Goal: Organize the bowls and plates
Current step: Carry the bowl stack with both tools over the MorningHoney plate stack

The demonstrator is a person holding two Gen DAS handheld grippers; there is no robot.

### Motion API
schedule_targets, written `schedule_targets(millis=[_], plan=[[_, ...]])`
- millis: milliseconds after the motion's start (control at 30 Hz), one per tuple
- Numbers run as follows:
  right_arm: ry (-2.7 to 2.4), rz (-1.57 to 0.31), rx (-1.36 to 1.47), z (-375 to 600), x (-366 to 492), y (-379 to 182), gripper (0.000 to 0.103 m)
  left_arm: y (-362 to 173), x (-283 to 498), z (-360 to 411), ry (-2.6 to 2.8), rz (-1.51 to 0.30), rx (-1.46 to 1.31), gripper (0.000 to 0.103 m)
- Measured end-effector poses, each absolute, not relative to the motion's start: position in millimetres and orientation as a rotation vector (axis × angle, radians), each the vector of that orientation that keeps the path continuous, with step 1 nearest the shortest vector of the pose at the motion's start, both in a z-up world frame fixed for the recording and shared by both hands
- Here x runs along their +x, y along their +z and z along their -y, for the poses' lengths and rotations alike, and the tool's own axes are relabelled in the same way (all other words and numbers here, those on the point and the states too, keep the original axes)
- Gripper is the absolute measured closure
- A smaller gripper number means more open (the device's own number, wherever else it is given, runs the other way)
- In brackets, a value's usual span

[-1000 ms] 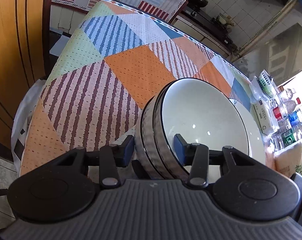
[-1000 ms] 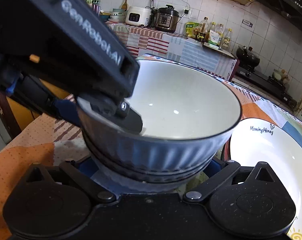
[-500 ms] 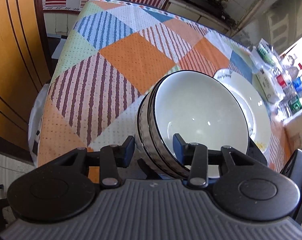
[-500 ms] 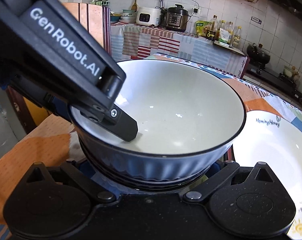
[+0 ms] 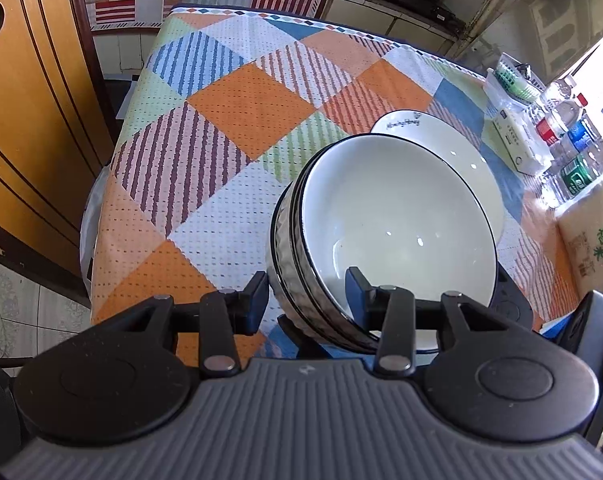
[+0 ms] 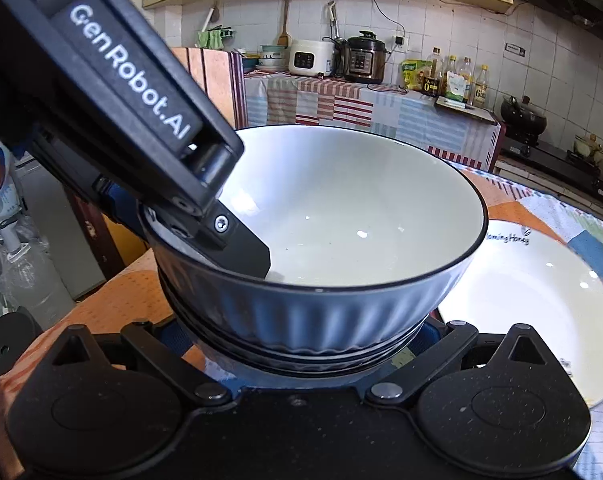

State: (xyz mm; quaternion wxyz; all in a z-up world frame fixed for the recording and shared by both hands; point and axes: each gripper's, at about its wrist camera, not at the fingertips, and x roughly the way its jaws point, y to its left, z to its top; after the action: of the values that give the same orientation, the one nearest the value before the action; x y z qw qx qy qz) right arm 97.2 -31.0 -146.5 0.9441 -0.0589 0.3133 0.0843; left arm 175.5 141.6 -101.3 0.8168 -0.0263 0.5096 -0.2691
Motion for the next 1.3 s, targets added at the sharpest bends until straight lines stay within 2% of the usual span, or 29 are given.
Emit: schedule_targets(millis=[600, 933, 1300], plan=[[0.136, -0.587, -0.093, 53, 60, -111, 0.000, -44, 132, -111, -0.611, -1.058, 0.017, 0.063], [0.063, -0.503, -0.113, 70, 57, -96, 0.000, -14, 141, -84, -0.698, -1.032, 0.053, 0.063], [0.033, -0.541, -0.154, 102, 81, -73, 0.000, 4, 180, -41, -0.762, -1.063, 0.057, 0.063]])
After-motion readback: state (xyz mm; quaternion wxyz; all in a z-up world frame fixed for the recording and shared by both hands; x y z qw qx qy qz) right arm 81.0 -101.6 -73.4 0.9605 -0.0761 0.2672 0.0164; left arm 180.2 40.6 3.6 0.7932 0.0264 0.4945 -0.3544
